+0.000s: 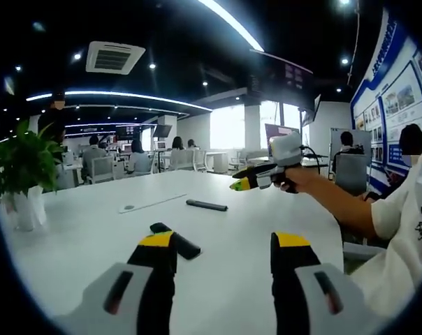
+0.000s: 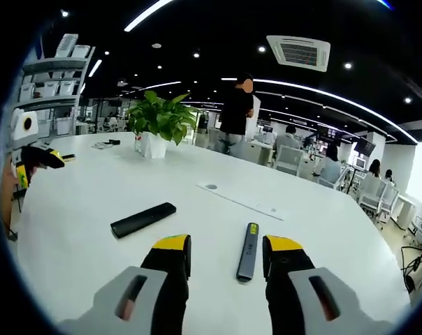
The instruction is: Pflip the remote and laser pointer to the front side, press the buttons, and align them neatly on the table
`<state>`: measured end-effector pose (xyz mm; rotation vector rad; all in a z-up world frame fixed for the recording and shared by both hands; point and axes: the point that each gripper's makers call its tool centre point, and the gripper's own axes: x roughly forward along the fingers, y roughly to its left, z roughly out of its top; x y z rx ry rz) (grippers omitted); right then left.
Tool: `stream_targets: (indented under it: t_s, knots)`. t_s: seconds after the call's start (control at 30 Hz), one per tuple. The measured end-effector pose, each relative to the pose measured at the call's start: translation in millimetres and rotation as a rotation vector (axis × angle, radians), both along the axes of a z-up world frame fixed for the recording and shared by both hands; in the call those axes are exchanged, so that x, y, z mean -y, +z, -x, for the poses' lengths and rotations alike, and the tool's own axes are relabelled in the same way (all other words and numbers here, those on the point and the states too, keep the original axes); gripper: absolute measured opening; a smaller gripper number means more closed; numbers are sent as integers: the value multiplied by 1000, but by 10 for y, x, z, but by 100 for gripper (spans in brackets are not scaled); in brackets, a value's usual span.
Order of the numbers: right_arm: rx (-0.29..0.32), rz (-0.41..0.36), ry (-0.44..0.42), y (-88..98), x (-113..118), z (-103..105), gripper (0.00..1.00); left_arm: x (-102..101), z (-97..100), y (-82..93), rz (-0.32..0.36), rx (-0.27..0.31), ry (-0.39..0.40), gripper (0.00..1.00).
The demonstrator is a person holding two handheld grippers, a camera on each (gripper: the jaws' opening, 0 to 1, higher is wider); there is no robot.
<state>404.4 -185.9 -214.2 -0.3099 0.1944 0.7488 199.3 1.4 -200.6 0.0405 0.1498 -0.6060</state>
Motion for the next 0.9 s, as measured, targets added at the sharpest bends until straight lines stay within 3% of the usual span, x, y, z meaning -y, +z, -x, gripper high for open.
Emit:
stream_targets:
  t_s: [0.17, 0.43, 0.9]
  knots:
    - [2, -5, -9, -28, 16, -37, 44, -62, 13, -81, -28, -20, 24, 55]
    - [37, -7, -5, 251, 17, -119, 44, -41, -44, -76, -42, -19, 21, 55]
    - [20, -50, -41, 62, 111, -334, 44, -105, -76, -79, -53, -15, 29, 55]
